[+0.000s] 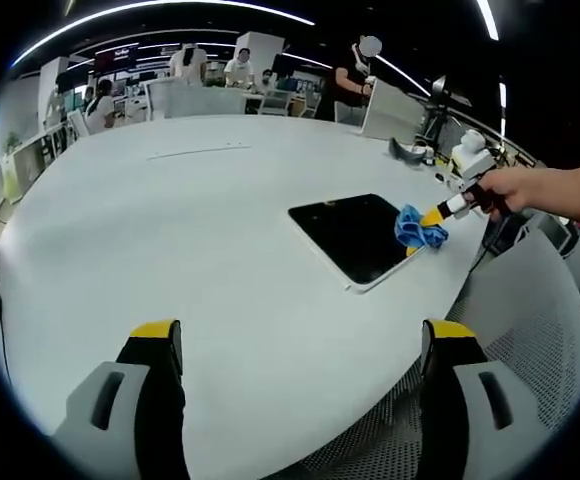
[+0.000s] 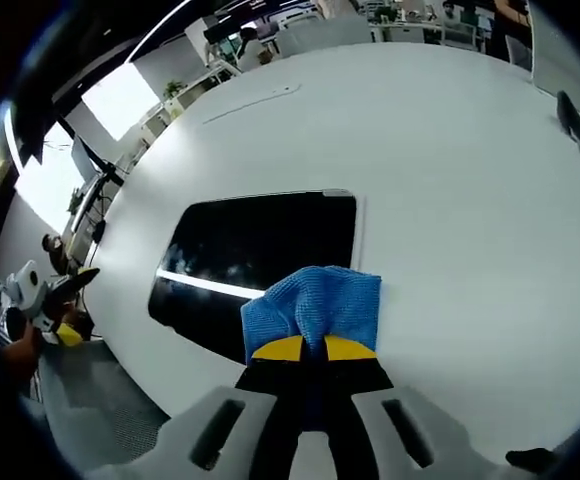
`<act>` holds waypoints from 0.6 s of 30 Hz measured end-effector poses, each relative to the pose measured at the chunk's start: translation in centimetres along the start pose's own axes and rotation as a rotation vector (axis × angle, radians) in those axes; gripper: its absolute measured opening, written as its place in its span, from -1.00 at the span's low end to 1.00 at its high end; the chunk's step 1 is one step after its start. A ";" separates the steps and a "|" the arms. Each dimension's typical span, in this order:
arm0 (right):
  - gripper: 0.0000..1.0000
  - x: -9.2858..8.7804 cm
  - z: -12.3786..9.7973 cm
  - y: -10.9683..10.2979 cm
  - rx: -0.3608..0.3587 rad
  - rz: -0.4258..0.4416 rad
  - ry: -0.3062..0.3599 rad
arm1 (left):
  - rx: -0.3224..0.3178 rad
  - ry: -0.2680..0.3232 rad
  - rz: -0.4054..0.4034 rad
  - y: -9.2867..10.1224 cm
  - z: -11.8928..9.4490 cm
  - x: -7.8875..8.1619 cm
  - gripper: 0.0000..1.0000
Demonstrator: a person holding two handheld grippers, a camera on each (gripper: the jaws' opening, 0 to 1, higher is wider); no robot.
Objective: Wipe the mirror surface with the cleaning cloth until all visible marks leave the cleaned area.
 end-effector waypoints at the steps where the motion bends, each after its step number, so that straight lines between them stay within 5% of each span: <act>1: -0.99 -0.2 -0.1 0.0 0.001 0.003 0.000 | -0.001 -0.001 -0.001 0.0 0.0 0.0 0.97; 18: -0.99 -0.8 -0.2 -0.2 -0.002 0.033 0.010 | -0.007 -0.009 0.005 0.1 0.0 0.0 0.96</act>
Point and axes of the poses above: the point that each gripper's makers call its tool centre point, and the gripper's own axes: z roughly forward along the fingers, y roughly to its right, x roughly out of its top, the point moved 10 cm from there along -z, roughly backward along the fingers, and after that the axes turned 4 degrees about -y, right-handed, at the moved point
